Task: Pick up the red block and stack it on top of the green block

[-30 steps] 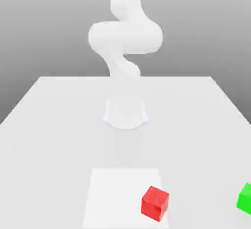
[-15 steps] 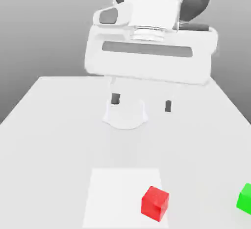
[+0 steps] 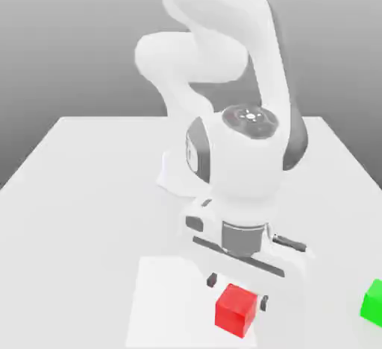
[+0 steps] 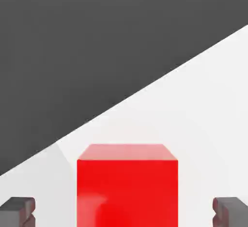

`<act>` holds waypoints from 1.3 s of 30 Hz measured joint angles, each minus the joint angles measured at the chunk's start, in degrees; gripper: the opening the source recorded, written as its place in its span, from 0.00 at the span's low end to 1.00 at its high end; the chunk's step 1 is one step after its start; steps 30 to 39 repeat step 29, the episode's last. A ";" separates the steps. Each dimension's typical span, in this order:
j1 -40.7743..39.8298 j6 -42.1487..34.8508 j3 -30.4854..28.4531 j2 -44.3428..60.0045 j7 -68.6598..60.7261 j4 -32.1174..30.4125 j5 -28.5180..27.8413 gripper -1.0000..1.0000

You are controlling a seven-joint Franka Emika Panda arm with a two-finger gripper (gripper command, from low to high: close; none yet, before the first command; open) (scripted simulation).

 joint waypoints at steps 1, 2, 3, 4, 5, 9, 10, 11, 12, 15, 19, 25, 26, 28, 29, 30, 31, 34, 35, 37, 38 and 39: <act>0.00 0.00 0.00 0.00 0.00 0.00 0.00 0.00; 0.00 0.02 0.00 0.00 0.01 0.00 -0.01 0.00; -0.01 0.06 0.00 0.00 0.02 0.00 -0.02 0.00; -0.01 0.10 0.01 0.00 0.04 0.00 -0.04 0.00; -0.01 0.14 0.01 0.00 0.05 0.00 -0.05 0.00; -1.15 -2.51 1.59 -3.23 -1.50 -0.54 2.07 0.00; -1.69 -4.06 2.38 -5.16 -2.43 -0.87 3.33 0.00; -2.08 -5.68 3.04 -7.16 -3.41 -1.22 4.64 0.00; -2.27 -7.32 3.68 -9.01 -4.20 -1.46 5.78 0.00; 2.38 -11.45 6.86 -8.58 -1.21 2.34 5.22 0.00; 9.52 -15.85 11.05 -6.62 4.25 8.17 3.34 0.00; 18.46 -12.78 10.11 2.60 12.38 13.87 -3.53 1.00; 18.46 -12.78 10.11 2.60 12.38 13.87 -3.52 1.00; 18.46 -12.78 10.11 2.60 12.38 13.87 -3.52 1.00; 18.46 -12.78 10.11 2.60 12.38 13.87 -3.52 1.00; 18.46 -12.78 10.11 2.60 12.38 13.87 -3.52 1.00; 18.46 -12.78 10.11 2.60 12.38 13.87 -3.52 1.00; 18.46 -12.78 10.11 2.60 12.38 13.87 -3.52 1.00; 18.46 -12.78 10.11 2.60 12.38 13.87 -3.52 1.00; 18.46 -12.78 10.11 2.60 12.38 13.87 -3.52 1.00; 18.46 -12.78 10.11 2.60 12.38 13.87 -3.52 1.00; 18.46 -12.78 10.11 2.60 12.38 13.87 -3.52 1.00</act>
